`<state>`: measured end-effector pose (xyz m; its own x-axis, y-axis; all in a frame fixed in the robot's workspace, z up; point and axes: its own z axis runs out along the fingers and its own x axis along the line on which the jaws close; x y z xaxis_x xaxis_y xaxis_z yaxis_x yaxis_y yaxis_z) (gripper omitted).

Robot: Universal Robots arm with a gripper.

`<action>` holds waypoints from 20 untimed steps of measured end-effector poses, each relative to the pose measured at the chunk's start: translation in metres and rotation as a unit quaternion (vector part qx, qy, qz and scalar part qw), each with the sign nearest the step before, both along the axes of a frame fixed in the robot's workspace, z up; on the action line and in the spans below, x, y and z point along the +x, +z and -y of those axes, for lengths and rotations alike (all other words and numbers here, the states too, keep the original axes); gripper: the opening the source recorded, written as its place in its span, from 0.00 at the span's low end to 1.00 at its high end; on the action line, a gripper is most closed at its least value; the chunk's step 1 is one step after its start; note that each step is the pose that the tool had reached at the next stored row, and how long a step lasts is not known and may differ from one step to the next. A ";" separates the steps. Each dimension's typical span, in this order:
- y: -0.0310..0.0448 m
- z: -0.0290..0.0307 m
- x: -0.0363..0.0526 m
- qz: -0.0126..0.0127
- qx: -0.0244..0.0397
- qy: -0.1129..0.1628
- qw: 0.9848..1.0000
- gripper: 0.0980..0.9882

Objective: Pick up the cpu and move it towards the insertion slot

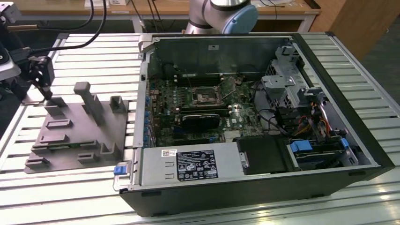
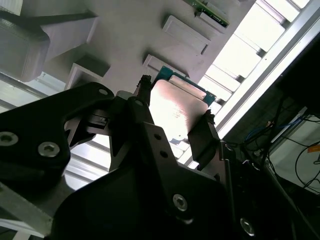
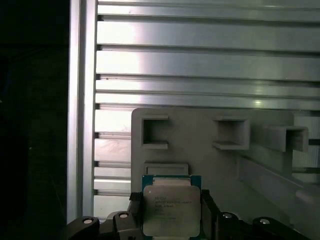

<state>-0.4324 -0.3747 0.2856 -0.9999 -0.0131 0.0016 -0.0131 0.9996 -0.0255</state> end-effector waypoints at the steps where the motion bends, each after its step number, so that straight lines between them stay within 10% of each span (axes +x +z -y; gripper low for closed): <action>1: 0.0007 -0.0003 0.0000 0.000 -0.001 0.000 1.000 0.50; 20: 0.0148 -0.0065 0.0000 0.000 -0.012 0.000 1.000 0.50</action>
<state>-0.4325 -0.3682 0.3004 -0.9999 -0.0130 0.0019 -0.0131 0.9987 -0.0502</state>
